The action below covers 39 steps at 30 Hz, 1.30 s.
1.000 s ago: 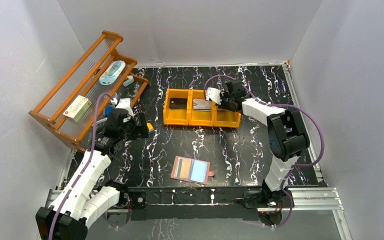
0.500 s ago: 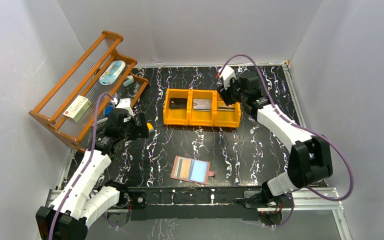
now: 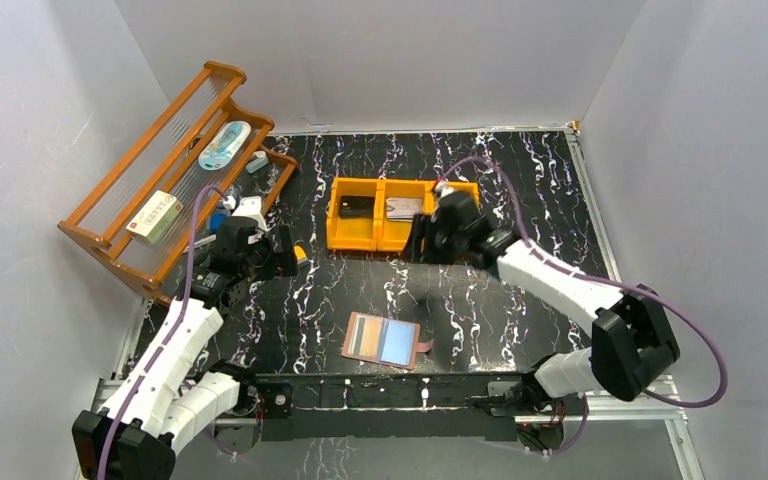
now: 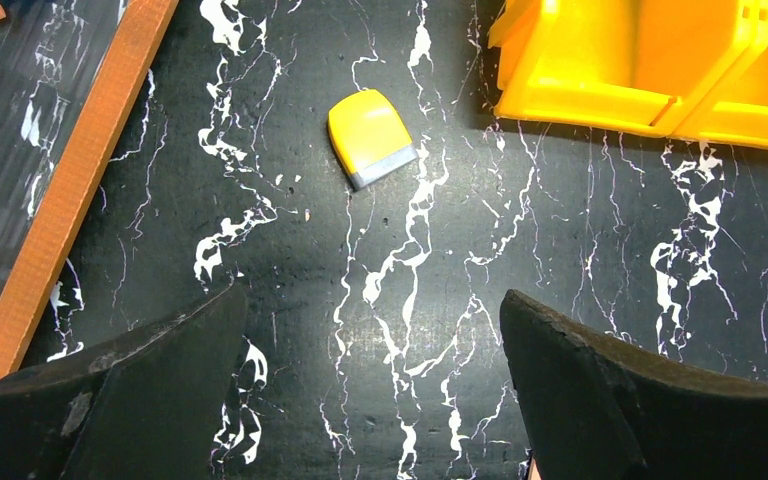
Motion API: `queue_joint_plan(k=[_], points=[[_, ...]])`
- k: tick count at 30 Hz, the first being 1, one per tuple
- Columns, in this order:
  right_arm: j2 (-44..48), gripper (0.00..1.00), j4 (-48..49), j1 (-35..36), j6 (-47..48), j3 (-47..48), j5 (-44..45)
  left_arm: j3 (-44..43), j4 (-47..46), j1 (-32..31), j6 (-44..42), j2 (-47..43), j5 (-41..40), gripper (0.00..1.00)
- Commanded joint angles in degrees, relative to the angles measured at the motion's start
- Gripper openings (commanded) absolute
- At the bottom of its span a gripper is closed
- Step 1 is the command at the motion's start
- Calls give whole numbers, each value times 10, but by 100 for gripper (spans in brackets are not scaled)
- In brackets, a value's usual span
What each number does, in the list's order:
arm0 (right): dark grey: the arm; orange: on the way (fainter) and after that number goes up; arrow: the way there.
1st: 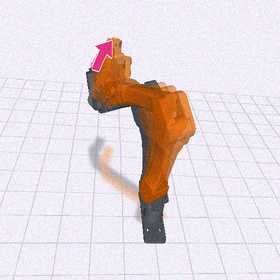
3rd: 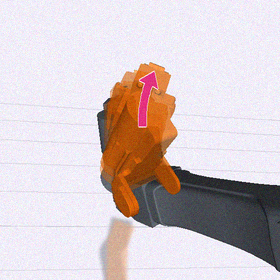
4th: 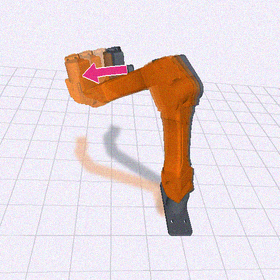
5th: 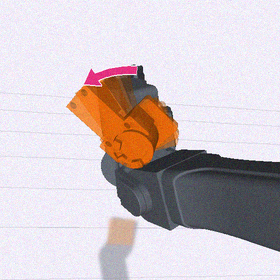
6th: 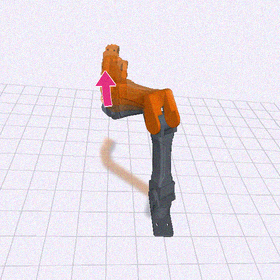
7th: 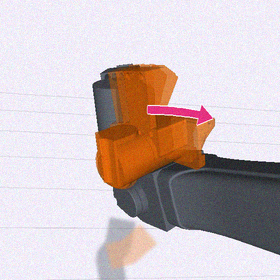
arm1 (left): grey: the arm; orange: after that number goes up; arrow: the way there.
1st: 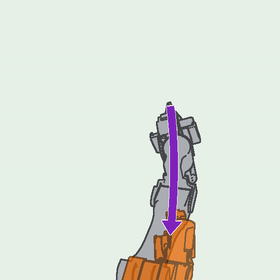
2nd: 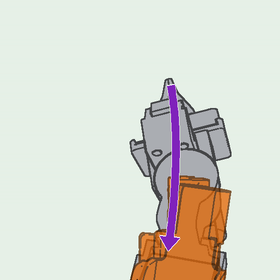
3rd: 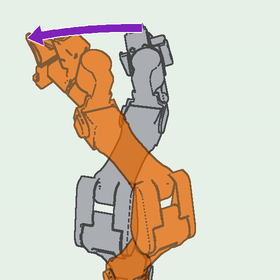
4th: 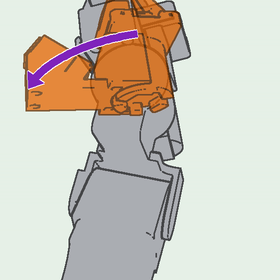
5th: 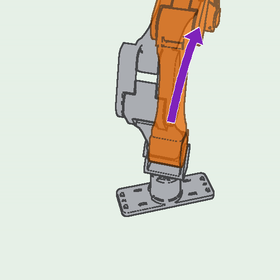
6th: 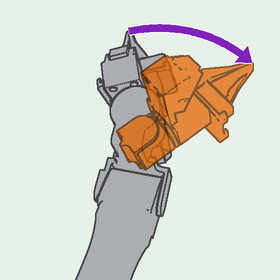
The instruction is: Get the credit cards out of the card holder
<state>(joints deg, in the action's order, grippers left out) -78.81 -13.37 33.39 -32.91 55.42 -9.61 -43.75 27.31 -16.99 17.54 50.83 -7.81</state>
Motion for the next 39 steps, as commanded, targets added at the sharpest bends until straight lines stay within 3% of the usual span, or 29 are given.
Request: queue_joint_plan(k=[1,3,7,9,13,18,25,39], points=[[50,61,-57,146,-150,-22,213,-3,8,2,-2,-5,-23,98],[46,61,-60,207,-183,-26,273,-4,10,1,-1,-6,-30,98],[13,65,-108,362,-230,12,476,-5,12,2,0,-11,-40,98],[-26,68,-167,401,-263,46,512,-4,13,2,0,-14,-44,98],[-104,70,-216,430,-309,100,508,-6,16,2,2,-19,-56,98],[-165,71,-184,441,-333,116,453,-5,19,1,6,-32,-74,98],[-206,76,-169,444,-346,128,402,-6,21,1,8,-31,-84,98],[-293,75,-216,444,-351,172,396,-6,24,1,11,-28,-84,98]])
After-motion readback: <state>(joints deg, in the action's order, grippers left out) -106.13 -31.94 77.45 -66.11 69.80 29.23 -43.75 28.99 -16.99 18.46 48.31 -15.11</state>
